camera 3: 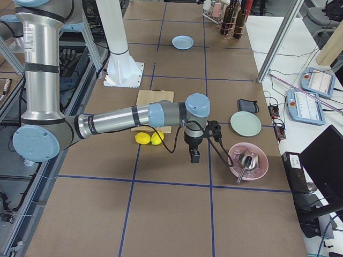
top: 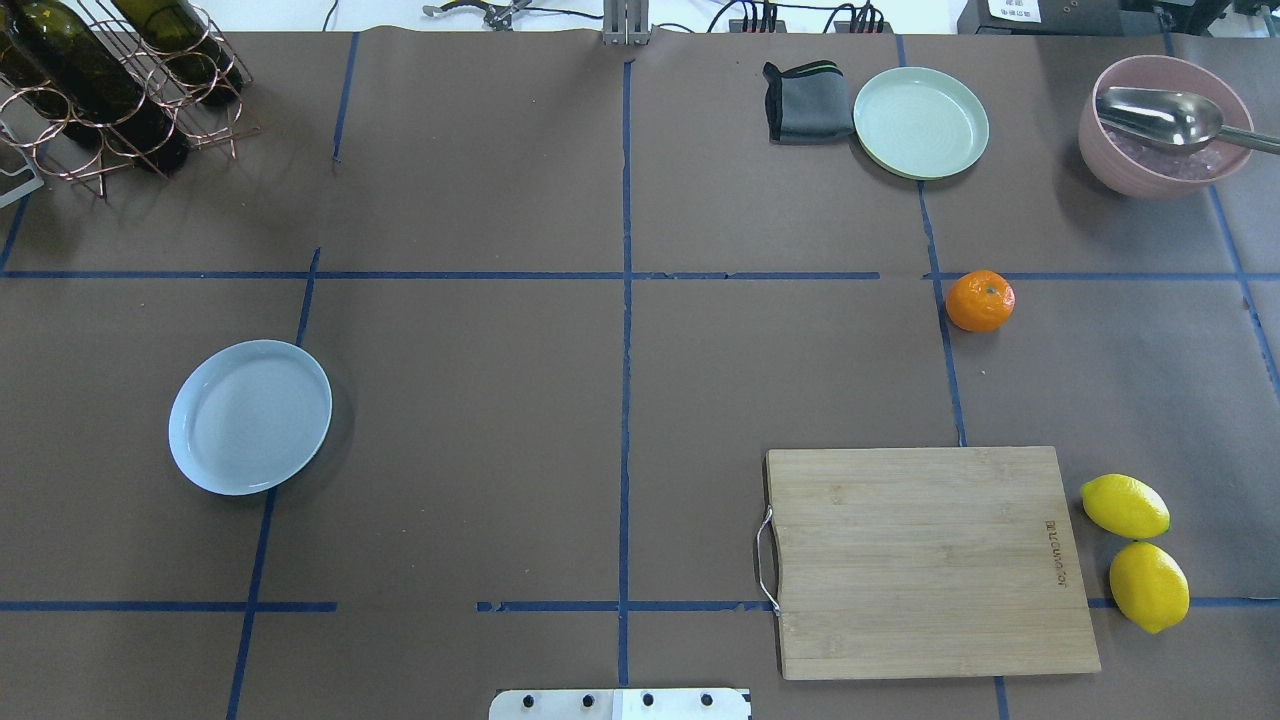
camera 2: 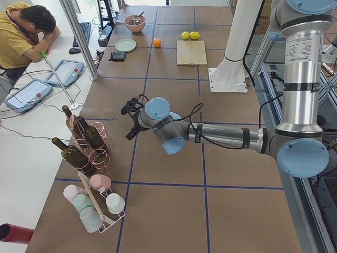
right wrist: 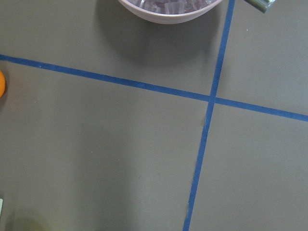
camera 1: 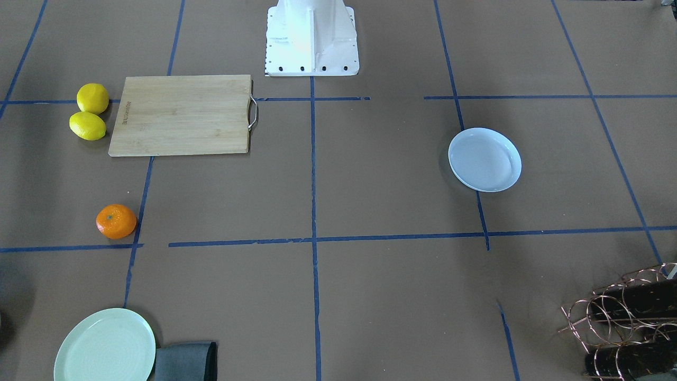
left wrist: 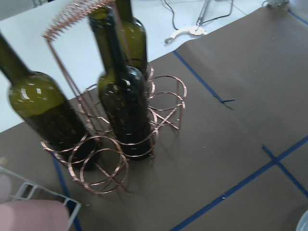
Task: Pick orange to plate
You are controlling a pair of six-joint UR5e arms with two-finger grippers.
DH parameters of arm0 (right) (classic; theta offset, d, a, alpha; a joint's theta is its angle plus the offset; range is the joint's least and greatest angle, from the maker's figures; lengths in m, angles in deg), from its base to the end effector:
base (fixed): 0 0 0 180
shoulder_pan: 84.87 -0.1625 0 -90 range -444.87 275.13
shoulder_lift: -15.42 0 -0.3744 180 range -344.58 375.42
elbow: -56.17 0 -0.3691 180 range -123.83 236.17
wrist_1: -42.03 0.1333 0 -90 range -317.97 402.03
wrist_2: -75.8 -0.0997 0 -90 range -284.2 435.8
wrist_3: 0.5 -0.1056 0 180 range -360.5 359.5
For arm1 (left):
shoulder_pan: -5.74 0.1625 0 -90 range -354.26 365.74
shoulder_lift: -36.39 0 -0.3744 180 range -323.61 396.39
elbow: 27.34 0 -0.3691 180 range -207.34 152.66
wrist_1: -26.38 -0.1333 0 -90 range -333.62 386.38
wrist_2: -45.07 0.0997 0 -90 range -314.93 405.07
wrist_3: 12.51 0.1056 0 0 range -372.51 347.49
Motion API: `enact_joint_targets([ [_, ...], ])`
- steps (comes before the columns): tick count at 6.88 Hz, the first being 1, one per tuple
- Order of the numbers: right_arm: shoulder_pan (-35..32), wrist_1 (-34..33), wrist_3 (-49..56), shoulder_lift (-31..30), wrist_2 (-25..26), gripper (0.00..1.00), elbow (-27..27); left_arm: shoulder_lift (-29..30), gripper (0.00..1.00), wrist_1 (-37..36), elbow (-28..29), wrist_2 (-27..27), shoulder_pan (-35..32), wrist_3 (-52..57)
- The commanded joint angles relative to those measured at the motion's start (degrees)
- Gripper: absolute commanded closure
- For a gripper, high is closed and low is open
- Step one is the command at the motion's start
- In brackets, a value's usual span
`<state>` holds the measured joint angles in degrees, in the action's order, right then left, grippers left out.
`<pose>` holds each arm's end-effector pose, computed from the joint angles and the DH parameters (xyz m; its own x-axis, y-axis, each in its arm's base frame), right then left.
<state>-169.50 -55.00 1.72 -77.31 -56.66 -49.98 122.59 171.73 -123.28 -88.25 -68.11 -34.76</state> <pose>0.0197 -0.4528 0.5171 0.7233 -0.1821 0.6661 0.1211 0.9831 0.1372 0.0702 -0.4611 0.4795 0.5544 0.5062 -0.6606 0.0653 0.7649 0.6409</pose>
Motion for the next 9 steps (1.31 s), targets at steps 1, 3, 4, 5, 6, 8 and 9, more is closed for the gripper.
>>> enact_joint_targets([
  [1,0.00,0.09,-0.02,-0.26,-0.17,0.00,-0.11,-3.91,0.00,7.10,0.05,14.66,14.79,-16.96],
  [3,0.00,0.00,-0.02,-0.43,-0.26,0.00,-0.11,-4.20,0.00,8.02,0.14,28.04,27.29,-30.09],
  [4,0.00,0.09,-0.02,-0.43,-0.17,0.00,-0.20,-4.37,0.00,7.85,0.32,31.86,30.83,-31.36],
  [5,0.00,0.00,-0.02,-0.43,-0.26,0.00,-0.11,-4.37,0.00,7.85,1.19,33.37,32.17,-31.55],
  [6,0.00,0.00,-0.02,-0.43,-0.17,0.00,-0.11,-4.29,0.00,7.76,2.07,34.52,33.32,-31.64],
  [8,0.00,0.09,-0.02,-0.43,-0.17,0.00,-0.11,-4.29,0.28,7.67,2.51,34.53,34.29,-31.55],
  [9,0.00,0.00,-0.02,-0.52,-0.26,0.00,-0.11,-4.29,0.60,7.67,2.43,34.53,34.29,-31.64],
])
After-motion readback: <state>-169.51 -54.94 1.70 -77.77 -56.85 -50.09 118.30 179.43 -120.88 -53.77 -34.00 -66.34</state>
